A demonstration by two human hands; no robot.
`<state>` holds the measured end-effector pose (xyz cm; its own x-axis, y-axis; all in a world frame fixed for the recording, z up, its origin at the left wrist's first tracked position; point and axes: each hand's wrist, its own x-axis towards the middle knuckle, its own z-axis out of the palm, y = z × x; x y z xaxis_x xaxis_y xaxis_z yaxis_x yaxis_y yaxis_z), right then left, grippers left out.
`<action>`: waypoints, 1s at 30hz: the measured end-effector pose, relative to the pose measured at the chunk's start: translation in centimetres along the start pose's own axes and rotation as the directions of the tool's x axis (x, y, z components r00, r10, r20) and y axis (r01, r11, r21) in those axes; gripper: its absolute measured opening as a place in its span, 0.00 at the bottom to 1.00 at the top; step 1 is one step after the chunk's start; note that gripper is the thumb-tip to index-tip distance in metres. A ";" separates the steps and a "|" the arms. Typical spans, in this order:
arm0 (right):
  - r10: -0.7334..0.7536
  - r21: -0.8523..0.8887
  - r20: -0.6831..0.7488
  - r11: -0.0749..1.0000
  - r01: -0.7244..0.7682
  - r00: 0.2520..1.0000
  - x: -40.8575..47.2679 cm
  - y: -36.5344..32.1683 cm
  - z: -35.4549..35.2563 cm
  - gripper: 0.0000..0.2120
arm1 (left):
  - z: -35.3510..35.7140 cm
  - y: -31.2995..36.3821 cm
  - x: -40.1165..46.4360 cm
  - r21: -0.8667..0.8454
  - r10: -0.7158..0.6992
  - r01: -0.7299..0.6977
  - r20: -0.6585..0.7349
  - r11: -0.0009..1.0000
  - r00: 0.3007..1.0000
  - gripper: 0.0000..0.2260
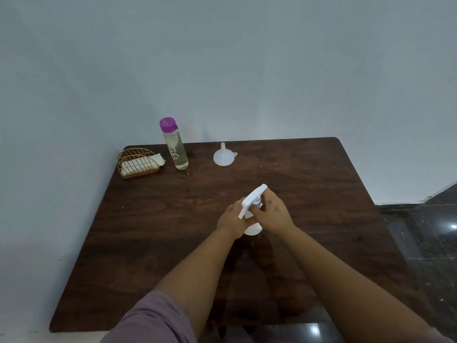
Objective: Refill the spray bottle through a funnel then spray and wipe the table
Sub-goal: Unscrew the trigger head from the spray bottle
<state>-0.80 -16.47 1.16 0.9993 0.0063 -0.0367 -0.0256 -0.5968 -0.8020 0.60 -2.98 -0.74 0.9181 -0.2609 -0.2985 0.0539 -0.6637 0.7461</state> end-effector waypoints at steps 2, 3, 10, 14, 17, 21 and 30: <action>0.011 -0.064 0.030 0.998 -0.009 0.999 0.6 -0.5 -0.7 0.14 | 0.1 0.0 -0.1 -0.010 -0.033 0.033 0.014 0.999 0.999 0.26; -0.026 -0.124 0.044 0.992 0.031 0.999 1.0 -0.7 -1.1 0.14 | 0.2 -0.2 0.1 -0.007 -0.059 0.059 0.021 0.998 0.998 0.29; -0.015 0.046 0.041 0.999 0.013 0.999 1.3 -4.6 -5.5 0.13 | 0.4 0.1 0.8 0.085 -0.087 0.084 0.039 0.993 0.995 0.33; -0.072 0.004 -0.055 0.997 0.072 0.996 1.1 -6.2 -7.1 0.18 | 0.3 0.6 1.1 0.034 -0.102 0.101 0.034 0.994 0.994 0.32; -0.125 -0.020 -0.140 0.992 0.123 0.982 1.2 -7.2 -8.0 0.16 | 0.1 0.7 1.0 0.047 -0.102 0.101 0.009 0.994 0.995 0.32; -0.078 0.063 -0.220 0.994 0.094 0.972 0.7 -7.8 -8.6 0.16 | -0.2 1.0 0.7 0.155 -0.146 0.139 0.036 0.978 0.989 0.35; 0.088 0.457 -0.316 0.887 0.070 0.945 -0.9 -8.5 -10.2 0.11 | -0.4 1.6 0.7 0.203 -0.173 0.165 0.027 0.965 0.984 0.33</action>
<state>-1.21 -19.55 14.07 0.9503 -0.3000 0.0833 0.0354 -0.1619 -0.9862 1.50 -3.93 0.45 0.8839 -0.1606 -0.4393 0.1232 -0.8261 0.5499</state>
